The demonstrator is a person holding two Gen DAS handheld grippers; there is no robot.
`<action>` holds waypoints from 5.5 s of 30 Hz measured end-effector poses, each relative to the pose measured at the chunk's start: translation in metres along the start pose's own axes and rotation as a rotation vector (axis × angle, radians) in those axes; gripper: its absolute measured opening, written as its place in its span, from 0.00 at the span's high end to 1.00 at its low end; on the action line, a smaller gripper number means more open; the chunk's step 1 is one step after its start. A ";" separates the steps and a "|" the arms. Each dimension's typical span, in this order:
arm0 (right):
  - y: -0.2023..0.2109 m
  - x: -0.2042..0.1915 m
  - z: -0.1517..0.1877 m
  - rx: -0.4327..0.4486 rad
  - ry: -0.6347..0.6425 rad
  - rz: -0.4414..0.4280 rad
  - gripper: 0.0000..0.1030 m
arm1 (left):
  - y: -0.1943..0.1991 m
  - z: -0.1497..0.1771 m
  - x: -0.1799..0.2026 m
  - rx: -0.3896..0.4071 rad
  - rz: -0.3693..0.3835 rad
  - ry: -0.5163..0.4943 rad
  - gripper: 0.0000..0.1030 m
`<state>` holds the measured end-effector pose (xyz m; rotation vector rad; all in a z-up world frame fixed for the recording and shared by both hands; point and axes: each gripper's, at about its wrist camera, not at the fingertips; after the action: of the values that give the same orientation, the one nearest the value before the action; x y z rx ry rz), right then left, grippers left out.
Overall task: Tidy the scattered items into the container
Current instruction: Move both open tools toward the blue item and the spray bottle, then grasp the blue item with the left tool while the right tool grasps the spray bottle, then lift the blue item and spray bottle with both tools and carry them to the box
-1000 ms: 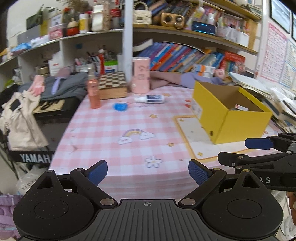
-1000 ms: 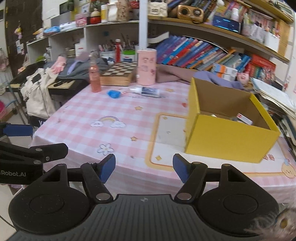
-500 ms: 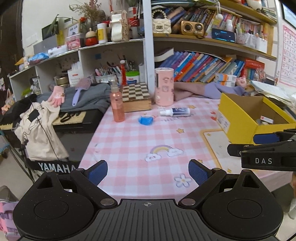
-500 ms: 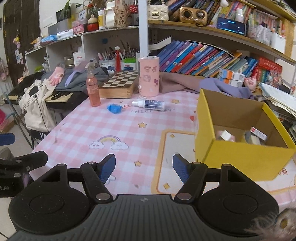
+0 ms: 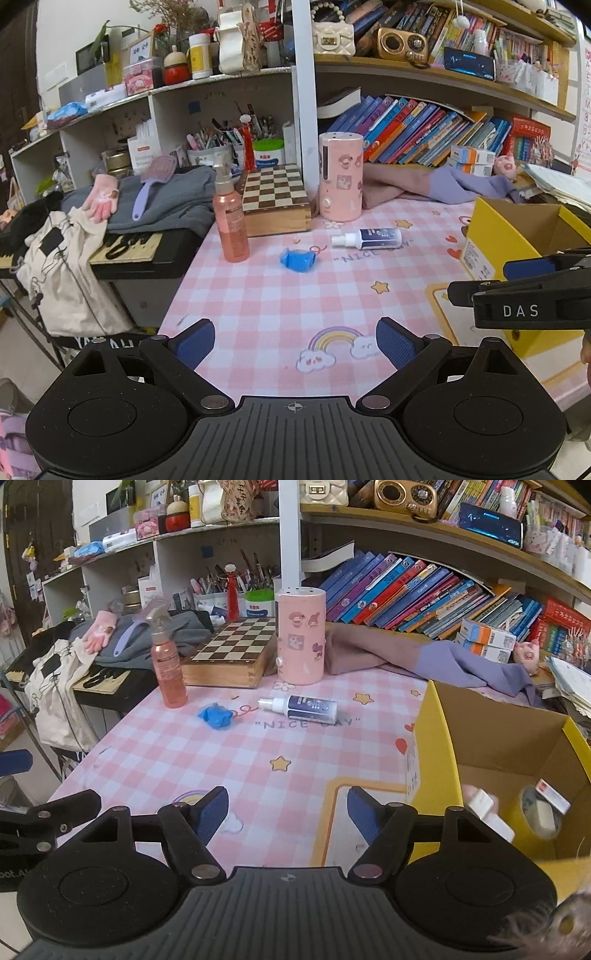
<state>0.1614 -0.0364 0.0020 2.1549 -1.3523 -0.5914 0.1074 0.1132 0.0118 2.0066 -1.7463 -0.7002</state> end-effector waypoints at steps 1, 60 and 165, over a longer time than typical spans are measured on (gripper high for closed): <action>-0.005 0.003 -0.003 -0.003 -0.003 -0.001 0.32 | -0.005 -0.002 0.002 -0.003 0.000 -0.001 0.07; -0.276 0.045 -0.117 -0.389 0.249 -0.057 0.48 | -0.257 -0.062 0.015 -0.182 0.066 0.003 0.54; 0.151 0.009 0.087 -0.070 -0.291 -0.043 0.71 | 0.096 0.024 0.021 0.030 0.565 0.002 0.62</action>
<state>0.0089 -0.1167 0.0303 2.1062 -1.4110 -0.9855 0.0187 0.0792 0.0462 1.4091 -2.1856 -0.4795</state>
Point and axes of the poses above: each gripper's, at about its wrist camera, not at the fingertips, and y roughly against the way its jaws point, x to its right, z to its underside, and after that the axes turned 5 degrees about -z, right-handed
